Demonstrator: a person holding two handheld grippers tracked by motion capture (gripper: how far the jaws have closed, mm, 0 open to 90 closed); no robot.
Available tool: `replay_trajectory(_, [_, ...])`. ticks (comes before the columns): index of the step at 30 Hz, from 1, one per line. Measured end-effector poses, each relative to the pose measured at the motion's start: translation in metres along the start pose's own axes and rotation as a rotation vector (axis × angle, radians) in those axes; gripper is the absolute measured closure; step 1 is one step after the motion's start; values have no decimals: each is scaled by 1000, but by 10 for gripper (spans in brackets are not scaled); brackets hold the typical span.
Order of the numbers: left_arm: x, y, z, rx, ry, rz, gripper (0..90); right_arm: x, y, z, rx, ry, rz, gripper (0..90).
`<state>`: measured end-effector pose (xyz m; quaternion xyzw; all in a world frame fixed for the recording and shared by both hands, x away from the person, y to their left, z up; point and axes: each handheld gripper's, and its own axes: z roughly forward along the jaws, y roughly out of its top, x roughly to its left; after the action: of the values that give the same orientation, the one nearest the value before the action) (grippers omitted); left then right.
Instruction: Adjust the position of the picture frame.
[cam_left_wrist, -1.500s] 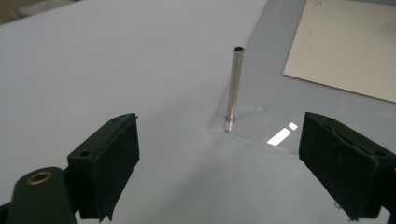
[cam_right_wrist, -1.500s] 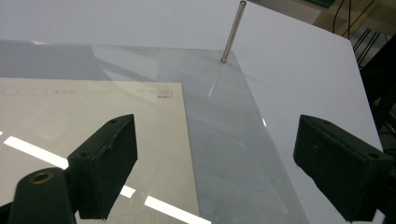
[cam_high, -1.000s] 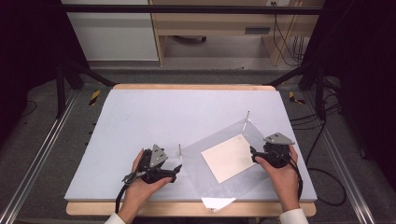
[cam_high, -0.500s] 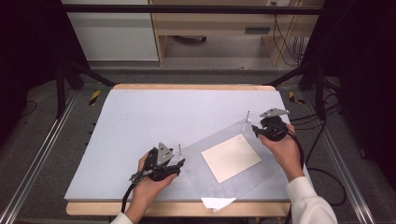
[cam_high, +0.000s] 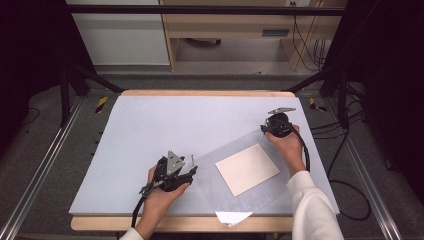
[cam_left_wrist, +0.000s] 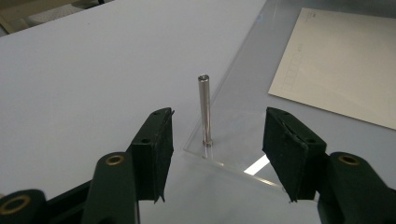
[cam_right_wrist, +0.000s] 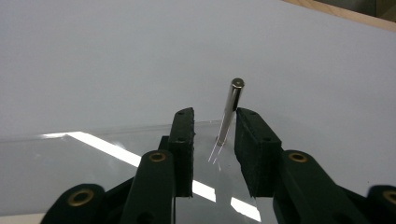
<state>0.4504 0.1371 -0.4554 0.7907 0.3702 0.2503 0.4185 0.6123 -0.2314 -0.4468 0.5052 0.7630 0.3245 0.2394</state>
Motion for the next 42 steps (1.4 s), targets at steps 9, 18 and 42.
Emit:
replay_trajectory(9, [1, 1, -1, -12, 6, -7, 521, -5, -1, 18, 11, -5, 14, 765])
replay_trajectory(18, [3, -1, 1, -7, 13, -15, 573, -7, 0, 27, 14, -10, 34, 821])
replay_trajectory(42, [4, 5, 36, 84, -15, -9, 661, -7, 0, 31, 30, -8, 20, 854])
